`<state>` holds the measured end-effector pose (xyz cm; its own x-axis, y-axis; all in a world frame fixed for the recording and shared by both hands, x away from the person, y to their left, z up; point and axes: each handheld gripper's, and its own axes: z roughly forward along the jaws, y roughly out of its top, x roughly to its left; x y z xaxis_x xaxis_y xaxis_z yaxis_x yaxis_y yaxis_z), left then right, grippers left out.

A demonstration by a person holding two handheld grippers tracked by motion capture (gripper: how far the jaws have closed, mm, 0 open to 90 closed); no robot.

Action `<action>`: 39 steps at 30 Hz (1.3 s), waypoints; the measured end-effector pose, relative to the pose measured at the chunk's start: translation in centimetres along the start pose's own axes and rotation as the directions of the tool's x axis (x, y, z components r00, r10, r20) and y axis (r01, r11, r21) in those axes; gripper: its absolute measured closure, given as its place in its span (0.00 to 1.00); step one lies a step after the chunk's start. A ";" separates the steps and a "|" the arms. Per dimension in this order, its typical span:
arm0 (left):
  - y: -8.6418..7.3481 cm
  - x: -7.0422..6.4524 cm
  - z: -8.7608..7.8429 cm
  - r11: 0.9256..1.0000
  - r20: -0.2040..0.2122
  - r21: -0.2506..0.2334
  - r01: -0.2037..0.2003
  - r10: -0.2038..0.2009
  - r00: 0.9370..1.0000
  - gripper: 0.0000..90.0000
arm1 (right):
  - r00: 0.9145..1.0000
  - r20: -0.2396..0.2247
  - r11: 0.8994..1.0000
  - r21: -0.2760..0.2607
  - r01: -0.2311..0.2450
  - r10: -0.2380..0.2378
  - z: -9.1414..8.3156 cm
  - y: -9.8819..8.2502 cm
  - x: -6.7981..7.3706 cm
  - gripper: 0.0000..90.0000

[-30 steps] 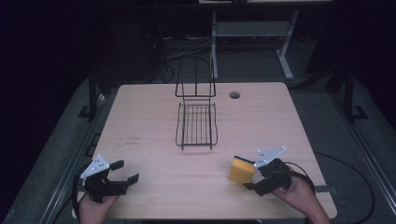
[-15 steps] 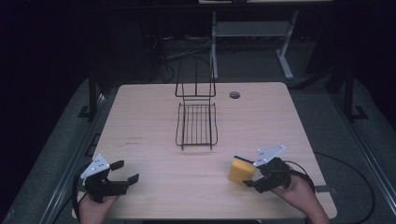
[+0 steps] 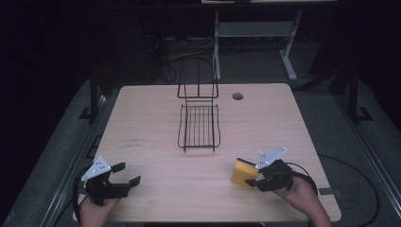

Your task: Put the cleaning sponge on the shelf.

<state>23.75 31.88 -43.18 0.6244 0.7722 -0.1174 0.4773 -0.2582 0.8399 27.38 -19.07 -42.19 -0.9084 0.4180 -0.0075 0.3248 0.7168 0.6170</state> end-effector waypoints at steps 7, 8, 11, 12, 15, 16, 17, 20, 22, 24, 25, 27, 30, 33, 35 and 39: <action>0.0 0.0 -0.1 1.000 0.000 -0.002 0.000 0.000 1.000 0.16 | 1.000 -0.003 1.000 -0.007 0.012 -0.012 -0.4 0.4 -0.1 0.63; 0.0 0.0 -0.1 1.000 0.000 -0.002 0.000 0.000 1.000 0.16 | 1.000 -0.003 1.000 -0.005 0.011 -0.011 -0.4 0.5 -0.1 0.63; 0.0 0.0 -0.1 1.000 0.000 -0.002 0.000 0.000 1.000 0.16 | 1.000 0.002 1.000 -0.008 0.019 -0.019 -0.5 1.0 -0.3 0.63; 0.0 0.0 -0.1 1.000 0.000 -0.004 0.000 0.000 1.000 0.16 | 1.000 -0.001 1.000 -0.013 0.020 -0.020 -0.5 1.2 -0.3 0.63; 0.0 0.0 -0.1 1.000 -0.001 -0.004 0.001 -0.001 1.000 0.16 | 0.999 -0.006 0.999 -0.012 0.031 -0.031 -0.4 1.9 -0.4 0.63; 0.0 0.1 -0.1 1.000 -0.001 -0.004 0.000 0.000 1.000 0.16 | 0.999 -0.007 0.999 -0.013 0.034 -0.034 -0.4 2.1 -0.4 0.63; 0.0 0.1 -0.1 1.000 -0.002 -0.004 0.000 0.000 1.000 0.16 | 0.999 -0.009 0.999 -0.010 0.040 -0.040 -0.4 2.3 -0.5 0.63; 0.0 0.0 -0.1 1.000 -0.002 -0.007 0.003 -0.003 1.000 0.16 | 0.999 -0.018 0.999 -0.012 0.047 -0.047 -0.4 3.0 -0.6 0.63; 0.0 0.1 -0.1 1.000 0.000 -0.006 0.002 -0.002 1.000 0.16 | 0.998 -0.020 0.998 -0.010 0.056 -0.056 -0.3 3.4 -0.8 0.63; 0.0 0.1 -0.2 1.000 0.000 -0.004 0.003 -0.003 1.000 0.16 | 0.998 -0.024 0.998 -0.012 0.062 -0.062 -0.4 3.9 -1.0 0.63; 0.0 0.2 -0.2 1.000 0.000 -0.005 0.003 -0.003 1.000 0.16 | 0.997 -0.028 0.998 -0.014 0.068 -0.069 -0.4 4.1 -1.1 0.63; 0.0 0.2 -0.2 1.000 0.000 -0.007 0.003 -0.003 1.000 0.16 | 0.997 -0.028 0.997 -0.014 0.072 -0.073 -0.4 4.5 -1.2 0.63; 0.0 0.2 -0.2 1.000 0.001 -0.007 0.003 -0.003 1.000 0.16 | 0.996 -0.033 0.996 -0.012 0.085 -0.085 -0.3 5.1 -1.5 0.63; 0.0 0.1 -0.1 1.000 0.005 -0.008 0.006 -0.006 1.000 0.16 | 0.995 -0.039 0.996 -0.006 0.091 -0.091 -0.1 5.7 -1.7 0.63; 0.0 0.1 -0.1 1.000 0.007 -0.007 0.004 -0.004 1.000 0.16 | 0.994 -0.039 0.995 -0.006 0.098 -0.098 0.0 6.1 -1.9 0.63; 0.0 0.1 -0.1 1.000 0.007 -0.006 0.004 -0.004 1.000 0.16 | 0.993 -0.052 0.994 0.004 0.109 -0.109 0.5 6.8 -2.1 0.63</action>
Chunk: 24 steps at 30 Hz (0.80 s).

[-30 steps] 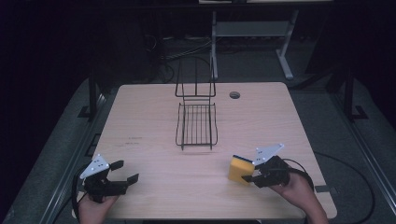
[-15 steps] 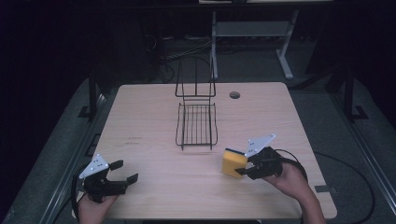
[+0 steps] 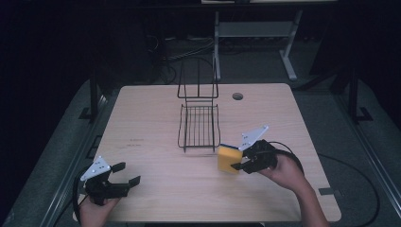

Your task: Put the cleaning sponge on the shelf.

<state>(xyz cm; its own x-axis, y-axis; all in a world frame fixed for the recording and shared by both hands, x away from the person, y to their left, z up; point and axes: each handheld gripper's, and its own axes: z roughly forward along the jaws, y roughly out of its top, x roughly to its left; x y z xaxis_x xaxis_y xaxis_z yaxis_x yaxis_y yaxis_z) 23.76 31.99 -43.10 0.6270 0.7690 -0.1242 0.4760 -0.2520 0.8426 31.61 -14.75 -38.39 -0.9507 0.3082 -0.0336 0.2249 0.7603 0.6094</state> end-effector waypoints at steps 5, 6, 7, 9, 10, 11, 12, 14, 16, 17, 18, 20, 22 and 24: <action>0.0 0.1 -0.1 1.000 0.000 -0.002 0.000 0.000 1.000 0.16 | 1.000 -0.003 1.000 0.006 0.015 -0.015 0.5 0.9 -0.5 0.63; 0.0 0.1 -0.1 1.000 0.000 -0.002 -0.001 0.001 1.000 0.16 | 1.000 -0.003 1.000 -0.002 0.018 -0.018 0.5 1.1 -0.6 0.63; 0.0 0.1 -0.1 1.000 0.000 -0.003 0.000 0.000 1.000 0.16 | 1.000 -0.012 1.000 -0.009 0.015 -0.015 0.6 1.2 -0.7 0.63; 0.0 0.0 -0.1 1.000 0.000 -0.007 0.003 -0.003 1.000 0.16 | 1.000 -0.006 1.000 -0.010 0.016 -0.016 0.7 1.4 -1.0 0.63; 0.0 0.1 -0.1 1.000 0.000 -0.005 0.002 -0.002 1.000 0.16 | 1.000 -0.006 1.000 -0.012 0.017 -0.017 0.7 1.5 -1.1 0.63; 0.0 0.1 -0.1 1.000 0.000 -0.005 0.003 -0.003 1.000 0.16 | 1.000 -0.009 1.000 -0.016 0.016 -0.016 0.8 1.6 -1.3 0.63; 0.0 0.1 -0.1 1.000 -0.001 -0.006 0.002 -0.002 1.000 0.16 | 1.000 -0.008 1.000 -0.017 0.016 -0.016 0.8 1.7 -1.4 0.63; 0.0 0.1 -0.1 1.000 -0.001 -0.009 0.003 -0.003 1.000 0.16 | 1.000 -0.008 1.000 -0.019 0.015 -0.015 1.0 2.0 -1.7 0.63; 0.0 0.1 -0.1 1.000 0.000 -0.008 0.003 -0.003 1.000 0.16 | 1.000 -0.005 1.000 -0.020 0.019 -0.020 1.0 2.2 -1.9 0.63; 0.0 0.1 -0.1 1.000 0.000 -0.007 0.003 -0.003 1.000 0.16 | 1.000 -0.006 0.999 -0.029 0.019 -0.019 1.1 2.2 -2.1 0.63; 0.0 0.1 -0.1 1.000 0.000 -0.008 0.003 -0.003 1.000 0.16 | 1.000 -0.009 0.999 -0.031 0.016 -0.016 1.1 2.3 -2.2 0.63; 0.0 0.1 -0.1 1.000 0.001 -0.008 0.004 -0.004 1.000 0.16 | 1.000 -0.002 0.999 -0.032 0.018 -0.019 1.1 2.6 -2.5 0.63; 0.0 0.1 -0.1 1.000 0.001 -0.007 0.004 -0.004 1.000 0.16 | 1.000 0.000 0.999 -0.034 0.022 -0.022 1.1 2.9 -2.7 0.63; 0.0 0.1 -0.1 1.000 0.001 -0.006 0.004 -0.004 1.000 0.16 | 1.000 0.004 0.999 -0.039 0.027 -0.027 1.2 3.3 -3.0 0.63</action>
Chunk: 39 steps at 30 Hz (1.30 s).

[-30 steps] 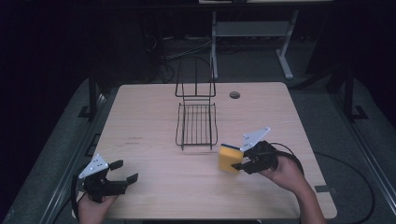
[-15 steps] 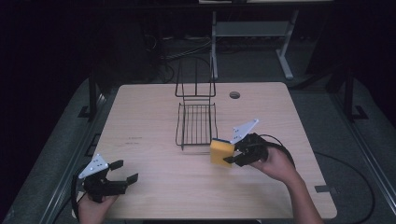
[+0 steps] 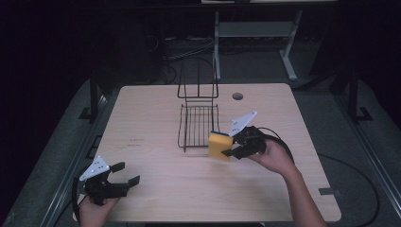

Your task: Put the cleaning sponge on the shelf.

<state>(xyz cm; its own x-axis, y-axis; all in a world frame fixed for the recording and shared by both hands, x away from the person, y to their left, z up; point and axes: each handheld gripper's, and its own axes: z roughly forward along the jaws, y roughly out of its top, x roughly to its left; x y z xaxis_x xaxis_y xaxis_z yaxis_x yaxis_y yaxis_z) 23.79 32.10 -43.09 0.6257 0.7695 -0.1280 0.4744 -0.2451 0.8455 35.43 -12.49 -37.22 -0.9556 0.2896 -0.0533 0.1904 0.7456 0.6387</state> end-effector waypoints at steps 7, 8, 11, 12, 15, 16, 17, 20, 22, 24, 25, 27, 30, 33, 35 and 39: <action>0.0 0.1 0.0 1.000 0.000 0.002 0.000 0.000 1.000 0.16 | 1.000 0.000 1.000 -0.005 0.010 -0.010 0.4 1.1 -1.0 0.63; 0.0 0.1 0.0 1.000 0.000 0.002 0.001 -0.001 1.000 0.16 | 1.000 -0.002 1.000 -0.012 0.009 -0.009 0.5 1.2 -1.2 0.63; 0.0 0.1 0.0 1.000 0.001 0.001 0.000 0.000 1.000 0.16 | 1.000 -0.004 1.000 -0.004 0.010 -0.010 0.8 1.6 -1.7 0.63; 0.0 0.1 0.0 1.000 0.001 0.001 0.000 0.000 1.000 0.16 | 1.000 -0.006 1.000 -0.001 0.008 -0.008 0.8 1.7 -1.9 0.63; 0.0 0.1 -0.1 1.000 0.001 -0.001 0.002 -0.002 1.000 0.16 | 1.000 -0.014 1.000 -0.016 -0.002 0.002 1.0 2.2 -2.5 0.63; 0.0 0.1 -0.1 1.000 0.001 -0.001 0.002 -0.002 1.000 0.16 | 1.000 -0.012 1.000 -0.015 -0.002 0.001 1.0 2.3 -2.8 0.63; 0.0 0.1 -0.1 1.000 0.002 0.000 0.001 -0.001 1.000 0.16 | 1.000 -0.005 1.000 -0.010 0.001 -0.002 1.1 2.4 -2.9 0.63; 0.0 0.1 0.0 1.000 0.003 0.000 0.001 -0.001 1.000 0.16 | 1.000 -0.005 1.000 -0.018 0.005 -0.006 1.2 2.8 -3.5 0.63; 0.0 0.1 -0.1 1.000 0.002 -0.002 0.002 -0.002 1.000 0.16 | 1.000 -0.013 1.000 -0.022 -0.001 0.000 1.4 3.0 -4.0 0.63; 0.0 0.1 -0.1 1.000 0.003 -0.002 0.004 -0.004 1.000 0.16 | 1.000 -0.013 1.000 -0.016 -0.005 0.005 1.6 3.2 -4.3 0.63; 0.0 0.1 -0.1 1.000 0.003 -0.002 0.004 -0.004 1.000 0.16 | 1.000 -0.016 1.000 -0.014 -0.008 0.008 1.7 3.3 -4.5 0.63; 0.0 0.1 0.0 1.000 0.003 -0.002 0.004 -0.004 1.000 0.16 | 1.000 -0.016 1.000 -0.014 -0.014 0.014 1.9 3.5 -4.8 0.63; 0.0 0.1 -0.1 1.000 0.004 -0.003 0.003 -0.003 1.000 0.16 | 0.999 -0.023 0.999 -0.028 -0.030 0.029 2.1 3.6 -5.1 0.63; 0.0 0.1 0.0 1.000 0.004 -0.001 0.006 -0.006 1.000 0.16 | 1.000 -0.024 1.000 -0.023 -0.021 0.020 2.5 3.5 -5.6 0.62; 0.0 0.2 0.1 1.000 0.005 0.001 0.007 -0.007 1.000 0.16 | 1.000 -0.022 0.999 -0.032 -0.016 0.015 2.6 3.6 -5.9 0.62; 0.0 0.1 0.1 1.000 0.005 0.002 0.006 -0.006 1.000 0.16 | 1.000 -0.023 1.000 -0.019 -0.015 0.015 2.9 3.8 -6.5 0.62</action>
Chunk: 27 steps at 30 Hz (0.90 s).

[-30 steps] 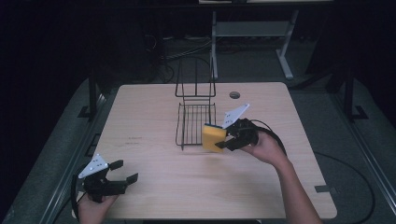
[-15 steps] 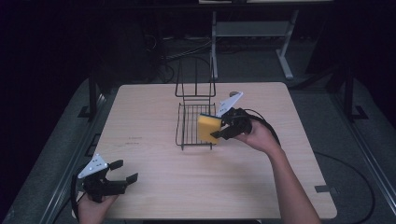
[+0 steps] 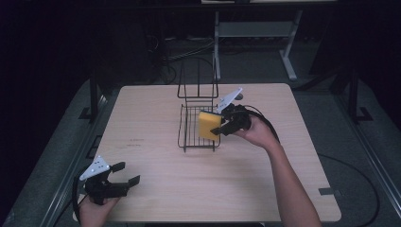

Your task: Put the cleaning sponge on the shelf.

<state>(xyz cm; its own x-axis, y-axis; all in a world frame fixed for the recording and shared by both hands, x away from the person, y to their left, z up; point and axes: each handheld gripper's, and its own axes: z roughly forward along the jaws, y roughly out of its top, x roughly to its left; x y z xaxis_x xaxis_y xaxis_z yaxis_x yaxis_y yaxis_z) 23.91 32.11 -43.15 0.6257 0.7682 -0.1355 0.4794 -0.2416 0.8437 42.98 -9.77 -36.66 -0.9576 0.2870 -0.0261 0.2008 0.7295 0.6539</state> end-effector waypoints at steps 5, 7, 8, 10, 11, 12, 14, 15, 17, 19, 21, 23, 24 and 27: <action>0.0 0.1 0.1 1.000 0.002 0.002 -0.003 0.003 1.000 0.16 | 1.000 -0.011 1.000 -0.020 -0.017 0.017 0.4 0.1 -0.7 0.62; 0.0 0.1 0.1 1.000 0.002 0.001 -0.002 0.002 1.000 0.16 | 1.000 -0.011 0.999 -0.020 -0.025 0.025 0.7 -0.1 -1.0 0.62; 0.0 0.1 0.1 1.000 0.001 0.001 -0.003 0.003 1.000 0.16 | 1.000 -0.012 1.000 -0.012 -0.029 0.029 0.9 -0.2 -1.1 0.62; 0.0 0.1 0.1 1.000 0.001 0.001 -0.002 0.002 1.000 0.16 | 0.999 -0.016 0.999 -0.012 -0.035 0.034 1.2 -0.3 -1.3 0.62; -0.1 0.1 0.1 1.000 0.001 0.000 -0.001 0.001 1.000 0.16 | 0.999 -0.018 0.999 -0.016 -0.032 0.032 1.4 -0.3 -1.4 0.62; -0.1 0.1 0.1 1.000 0.002 0.000 0.000 0.000 1.000 0.16 | 0.999 -0.022 0.999 -0.021 -0.036 0.035 1.5 -0.3 -1.5 0.62; -0.1 0.1 0.1 1.000 0.002 0.000 0.001 -0.001 1.000 0.16 | 0.999 -0.024 0.999 -0.019 -0.037 0.037 1.9 -0.3 -1.6 0.62; -0.1 0.1 0.1 1.000 0.003 0.003 0.001 -0.001 1.000 0.16 | 0.999 -0.026 0.999 -0.023 -0.036 0.036 2.0 -0.3 -1.7 0.62; -0.1 0.1 0.1 1.000 0.002 0.004 0.000 0.000 1.000 0.16 | 0.999 -0.025 0.999 -0.024 -0.039 0.039 2.3 -0.4 -1.9 0.62; -0.1 0.2 0.1 1.000 0.002 0.004 0.002 -0.002 1.000 0.16 | 0.998 -0.041 0.999 -0.021 -0.044 0.043 2.5 -0.3 -2.2 0.62; -0.1 0.2 0.1 1.000 0.002 0.003 0.003 -0.003 1.000 0.16 | 0.998 -0.041 0.999 -0.009 -0.041 0.040 2.6 0.0 -2.2 0.62; -0.1 0.2 0.1 1.000 0.002 0.003 0.005 -0.005 1.000 0.16 | 0.999 -0.045 0.999 -0.016 -0.030 0.029 2.7 0.4 -2.3 0.62; -0.1 0.2 0.1 1.000 0.002 0.003 0.005 -0.005 1.000 0.16 | 0.999 -0.043 1.000 -0.010 -0.027 0.026 2.8 0.5 -2.4 0.62; -0.1 0.2 0.1 1.000 0.002 0.006 0.004 -0.004 1.000 0.16 | 0.999 -0.037 0.999 -0.019 -0.027 0.026 2.9 0.6 -2.5 0.62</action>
<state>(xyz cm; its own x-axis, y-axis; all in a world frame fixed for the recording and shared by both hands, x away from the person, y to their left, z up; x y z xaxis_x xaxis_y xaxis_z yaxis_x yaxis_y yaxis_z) 24.09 32.22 -43.33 0.6251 0.7679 -0.1399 0.4854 -0.2421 0.8401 46.14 -8.27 -38.41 -0.9590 0.2829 0.0187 0.2223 0.7093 0.6689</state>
